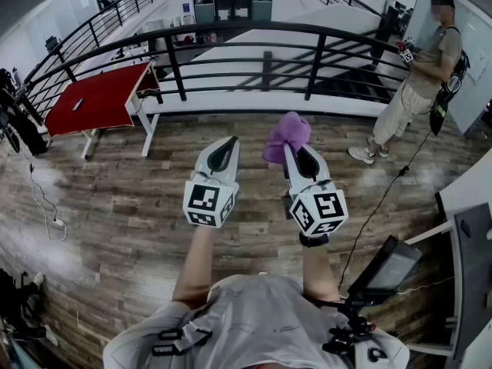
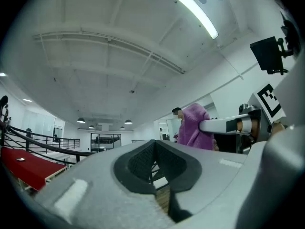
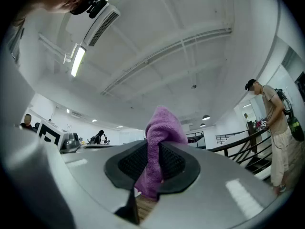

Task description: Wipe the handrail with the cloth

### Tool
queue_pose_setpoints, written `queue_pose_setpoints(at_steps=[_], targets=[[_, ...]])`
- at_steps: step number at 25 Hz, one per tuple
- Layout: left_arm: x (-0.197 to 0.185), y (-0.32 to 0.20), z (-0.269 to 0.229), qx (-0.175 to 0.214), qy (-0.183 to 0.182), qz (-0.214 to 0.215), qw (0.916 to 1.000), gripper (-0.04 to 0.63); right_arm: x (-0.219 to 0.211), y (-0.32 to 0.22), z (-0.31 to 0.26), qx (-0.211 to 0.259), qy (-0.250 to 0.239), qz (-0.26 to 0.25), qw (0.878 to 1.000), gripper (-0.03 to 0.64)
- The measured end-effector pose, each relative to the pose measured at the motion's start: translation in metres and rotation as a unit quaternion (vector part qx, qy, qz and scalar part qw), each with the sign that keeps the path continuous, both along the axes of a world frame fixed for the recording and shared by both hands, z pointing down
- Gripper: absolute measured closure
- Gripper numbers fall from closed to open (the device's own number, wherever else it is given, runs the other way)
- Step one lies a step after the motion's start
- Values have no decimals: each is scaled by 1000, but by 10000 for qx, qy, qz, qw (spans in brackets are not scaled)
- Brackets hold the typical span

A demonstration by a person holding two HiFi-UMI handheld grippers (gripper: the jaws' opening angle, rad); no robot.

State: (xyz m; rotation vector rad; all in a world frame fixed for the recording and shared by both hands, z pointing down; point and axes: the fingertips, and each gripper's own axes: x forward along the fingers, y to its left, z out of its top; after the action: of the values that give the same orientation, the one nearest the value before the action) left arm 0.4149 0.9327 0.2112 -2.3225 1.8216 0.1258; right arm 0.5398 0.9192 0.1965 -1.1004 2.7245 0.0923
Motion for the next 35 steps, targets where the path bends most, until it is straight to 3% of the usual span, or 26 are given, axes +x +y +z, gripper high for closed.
queue_pose_setpoints(at_steps=[4,9,16,22,26,30,35], targets=[[29,-3,8,-173,83,-145,9997,594,35,-3,9,-330,57,-4,9994,557],[34,-3,32,-535,113,-363,9978,594,41,-4,38,-851,325,-289,9954,555],[45,-31,45,-725,67,-194,9972,594,34,-28,60,-1160,492,-402,9912,551],[43,-59,58,-924,28,255,9954,594,27,-63,65,-1417,472,-75,9888,551],[-10,-92,75,-927,210,127,9954,594,-20,-99,80,-1454,413,-158,9884,551],[-90,-128,92,-840,264,-85,9961,594,-110,-141,110,-1549,660,-441,9847,551],[-202,-180,100,-889,289,-147,9955,595,-229,-198,122,-1686,479,-477,9834,551]])
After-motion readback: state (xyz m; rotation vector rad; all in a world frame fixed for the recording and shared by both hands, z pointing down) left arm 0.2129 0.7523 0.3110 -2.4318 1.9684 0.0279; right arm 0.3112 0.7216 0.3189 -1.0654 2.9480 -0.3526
